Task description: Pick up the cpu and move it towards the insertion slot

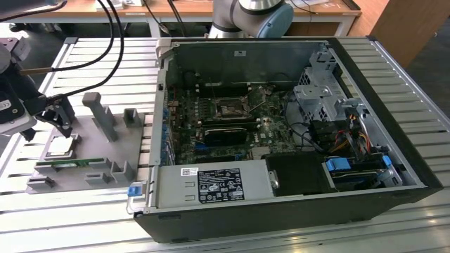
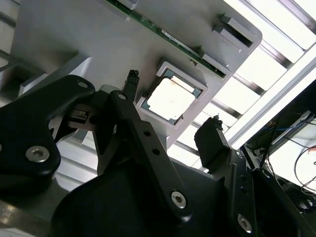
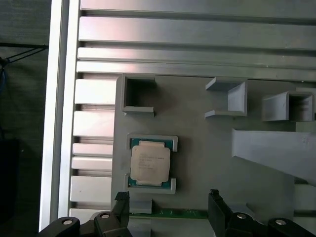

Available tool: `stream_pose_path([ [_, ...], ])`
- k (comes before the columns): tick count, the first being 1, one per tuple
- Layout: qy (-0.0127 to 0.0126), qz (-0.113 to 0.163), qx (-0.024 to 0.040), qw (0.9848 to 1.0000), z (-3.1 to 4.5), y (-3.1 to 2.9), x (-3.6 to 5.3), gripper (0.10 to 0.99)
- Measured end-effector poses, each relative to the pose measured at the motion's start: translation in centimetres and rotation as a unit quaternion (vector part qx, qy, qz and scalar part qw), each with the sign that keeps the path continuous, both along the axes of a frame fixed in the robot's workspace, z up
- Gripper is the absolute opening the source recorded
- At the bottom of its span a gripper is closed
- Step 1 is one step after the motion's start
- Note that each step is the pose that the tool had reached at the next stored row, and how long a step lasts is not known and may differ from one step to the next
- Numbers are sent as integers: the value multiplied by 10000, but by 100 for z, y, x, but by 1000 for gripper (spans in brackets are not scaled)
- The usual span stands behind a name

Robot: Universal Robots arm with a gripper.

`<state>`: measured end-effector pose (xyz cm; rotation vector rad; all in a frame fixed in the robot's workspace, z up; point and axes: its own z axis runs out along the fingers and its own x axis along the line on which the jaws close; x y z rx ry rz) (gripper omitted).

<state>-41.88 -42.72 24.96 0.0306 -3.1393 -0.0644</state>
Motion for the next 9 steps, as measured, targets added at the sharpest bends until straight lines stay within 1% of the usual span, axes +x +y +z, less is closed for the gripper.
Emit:
stream_pose_path([
  [8, 1, 0, 8, 10000, -46, -9, -1, 741],
  [9, 2, 0, 9, 10000, -55, -9, 0, 804],
])
